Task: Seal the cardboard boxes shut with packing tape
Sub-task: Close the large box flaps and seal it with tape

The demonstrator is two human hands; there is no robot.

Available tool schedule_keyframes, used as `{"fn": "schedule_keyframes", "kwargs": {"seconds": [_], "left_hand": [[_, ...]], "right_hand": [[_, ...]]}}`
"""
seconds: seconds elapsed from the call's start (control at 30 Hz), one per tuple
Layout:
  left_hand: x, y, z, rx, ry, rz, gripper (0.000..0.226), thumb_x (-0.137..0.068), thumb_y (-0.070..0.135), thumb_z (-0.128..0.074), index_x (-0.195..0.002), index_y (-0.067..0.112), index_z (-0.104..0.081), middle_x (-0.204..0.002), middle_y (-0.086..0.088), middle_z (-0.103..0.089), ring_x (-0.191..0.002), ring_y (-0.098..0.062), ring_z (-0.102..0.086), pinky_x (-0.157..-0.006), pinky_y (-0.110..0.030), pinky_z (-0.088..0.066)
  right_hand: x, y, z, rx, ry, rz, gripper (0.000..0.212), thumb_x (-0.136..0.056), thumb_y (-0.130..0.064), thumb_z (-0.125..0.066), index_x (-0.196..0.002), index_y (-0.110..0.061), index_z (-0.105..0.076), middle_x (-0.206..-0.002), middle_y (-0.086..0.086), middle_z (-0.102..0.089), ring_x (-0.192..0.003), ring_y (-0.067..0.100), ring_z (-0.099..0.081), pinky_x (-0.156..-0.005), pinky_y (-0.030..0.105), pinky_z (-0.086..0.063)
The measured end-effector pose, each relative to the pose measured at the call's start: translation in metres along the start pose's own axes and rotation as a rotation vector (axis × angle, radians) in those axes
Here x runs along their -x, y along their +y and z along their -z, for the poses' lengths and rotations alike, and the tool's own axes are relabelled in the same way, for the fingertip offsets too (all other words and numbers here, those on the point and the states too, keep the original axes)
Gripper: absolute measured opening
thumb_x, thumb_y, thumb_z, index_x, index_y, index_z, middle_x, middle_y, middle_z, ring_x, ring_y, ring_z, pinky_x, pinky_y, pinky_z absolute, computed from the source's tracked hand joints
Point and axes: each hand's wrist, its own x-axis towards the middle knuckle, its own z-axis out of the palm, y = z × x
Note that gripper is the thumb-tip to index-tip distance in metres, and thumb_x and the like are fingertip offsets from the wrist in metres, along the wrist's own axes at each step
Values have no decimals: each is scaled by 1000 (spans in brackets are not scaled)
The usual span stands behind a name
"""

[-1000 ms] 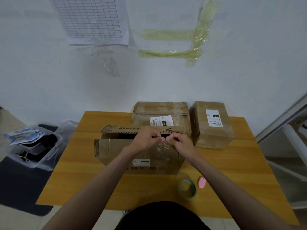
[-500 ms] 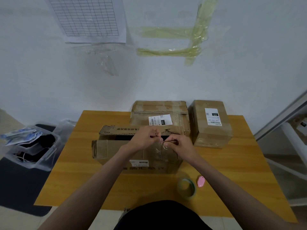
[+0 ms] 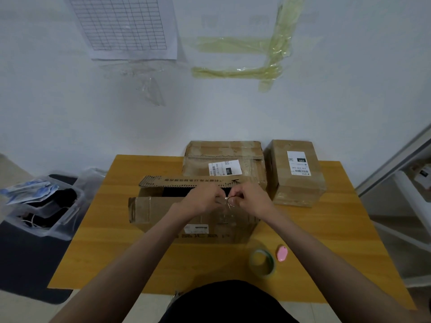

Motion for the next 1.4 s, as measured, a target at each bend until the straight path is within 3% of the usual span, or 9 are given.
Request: {"fn": "schedule_keyframes", "kwargs": {"seconds": [0.2, 0.4, 0.53, 0.67, 0.77, 0.97, 1.1, 1.2, 1.4], "left_hand": [[-6, 8, -8, -75, -137, 41, 12, -81, 24, -79, -82, 15, -71, -85, -2, -71, -81, -22, -67, -78, -44, -59], [1, 10, -21, -383, -59, 14, 58, -65, 56, -87, -108, 25, -62, -98, 5, -70, -91, -17, -66, -71, -30, -44], [0, 7, -14, -333, -27, -25, 39, -77, 51, -78, -101, 25, -60, -99, 7, -69, -97, -17, -64, -86, -35, -41], [5, 1, 0, 101, -46, 5, 20, -85, 31, -77, -81, 23, -59, -91, -2, -69, -88, -20, -64, -85, -42, -52], [10, -7, 2, 304, 110, 95, 19, -89, 19, -75, -76, 26, -63, -86, 5, -71, -87, -11, -66, -88, -36, -53], [8, -4, 1, 277, 147, 57, 14, -90, 9, -73, -77, 11, -75, -79, 8, -69, -74, -3, -61, -75, -21, -47], [6, -5, 5, 270, 101, 13, 5, -88, 16, -77, -83, 14, -80, -89, 2, -75, -82, -12, -68, -83, -30, -55], [1, 0, 1, 217, 62, 13, 16, -86, 27, -78, -79, 13, -78, -78, -2, -72, -77, -21, -65, -72, -35, -49], [-6, 0, 5, 155, -50, 6, 19, -87, 24, -78, -71, 20, -69, -67, 14, -58, -64, -2, -51, -65, -26, -38]], "right_hand": [[5, -14, -13, 397, -136, 9, 55, -71, -33, -86, -117, -20, -58, -116, 0, -65, -110, 22, -61, -98, 39, -46], [1, -6, -21, 489, -153, 72, 83, -62, -56, -86, -125, -17, -49, -129, 1, -58, -123, 21, -52, -108, 38, -31], [-4, -2, -15, 377, -97, 120, 50, -71, -45, -83, -106, -21, -59, -111, -3, -61, -112, 19, -55, -93, 35, -36], [-3, 3, -5, 19, -125, 105, 10, -86, -16, -75, -82, -21, -67, -86, -10, -65, -86, 8, -62, -82, 30, -49], [-2, 5, -3, -104, -45, 100, 12, -87, -14, -76, -80, -19, -67, -80, -12, -65, -79, 4, -62, -80, 27, -51], [-5, 5, -8, -114, 10, 121, 12, -86, -6, -75, -78, -16, -71, -76, -11, -65, -75, 7, -62, -76, 27, -50], [-9, 9, 1, -62, -107, 144, 8, -84, -18, -78, -79, -22, -72, -78, -9, -66, -76, 3, -57, -88, 34, -44], [-11, 14, -1, 17, -78, 93, 14, -83, -27, -79, -75, -17, -73, -79, -1, -69, -76, 8, -58, -96, 40, -41], [-3, 17, 8, -1, -141, 51, 14, -81, -15, -81, -79, -25, -70, -81, -9, -65, -78, 8, -60, -74, 28, -47]]}}
